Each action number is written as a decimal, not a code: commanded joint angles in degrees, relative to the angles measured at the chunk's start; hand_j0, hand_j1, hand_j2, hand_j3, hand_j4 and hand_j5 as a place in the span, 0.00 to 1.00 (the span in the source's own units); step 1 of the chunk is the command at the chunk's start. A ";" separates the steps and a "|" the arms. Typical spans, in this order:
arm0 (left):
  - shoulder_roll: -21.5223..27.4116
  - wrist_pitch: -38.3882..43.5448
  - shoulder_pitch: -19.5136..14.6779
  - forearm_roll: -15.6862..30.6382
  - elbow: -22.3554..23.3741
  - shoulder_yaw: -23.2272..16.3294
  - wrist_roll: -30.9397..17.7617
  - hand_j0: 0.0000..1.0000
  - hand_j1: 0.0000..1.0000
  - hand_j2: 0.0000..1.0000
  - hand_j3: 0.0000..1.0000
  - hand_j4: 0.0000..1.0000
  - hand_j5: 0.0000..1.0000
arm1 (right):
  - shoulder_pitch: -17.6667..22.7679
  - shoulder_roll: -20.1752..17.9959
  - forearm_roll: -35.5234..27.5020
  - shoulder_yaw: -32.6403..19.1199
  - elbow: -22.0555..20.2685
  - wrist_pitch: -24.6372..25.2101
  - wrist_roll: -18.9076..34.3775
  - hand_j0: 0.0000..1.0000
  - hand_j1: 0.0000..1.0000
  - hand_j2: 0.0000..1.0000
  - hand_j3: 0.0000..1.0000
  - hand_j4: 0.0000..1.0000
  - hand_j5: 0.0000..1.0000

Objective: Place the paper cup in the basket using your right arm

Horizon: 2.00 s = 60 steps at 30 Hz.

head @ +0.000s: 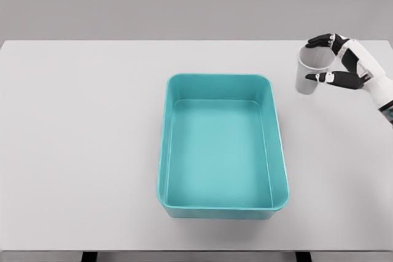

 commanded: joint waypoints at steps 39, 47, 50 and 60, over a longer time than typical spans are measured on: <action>0.00 -0.04 0.00 -0.01 0.01 -0.01 -0.01 1.00 1.00 1.00 1.00 1.00 1.00 | -4.40 1.90 31.84 0.10 -21.30 0.03 -3.61 0.67 0.67 0.67 0.67 0.67 0.67; 0.00 -0.04 0.00 -0.01 0.01 -0.01 -0.01 1.00 1.00 1.00 1.00 1.00 1.00 | -4.31 1.55 41.33 0.10 -22.09 0.03 -3.61 0.72 0.72 0.72 0.72 0.72 0.72; 0.00 0.05 0.00 -0.01 0.01 -0.01 -0.01 1.00 1.00 1.00 1.00 1.00 1.00 | -4.40 1.64 45.19 0.18 -23.41 0.03 -3.62 0.72 0.72 0.72 0.72 0.72 0.72; 0.00 -0.04 0.00 -0.01 0.01 -0.01 -0.01 1.00 1.00 1.00 1.00 1.00 1.00 | -6.59 1.20 54.25 0.80 -30.27 0.03 -3.61 0.72 0.72 0.72 0.72 0.72 0.72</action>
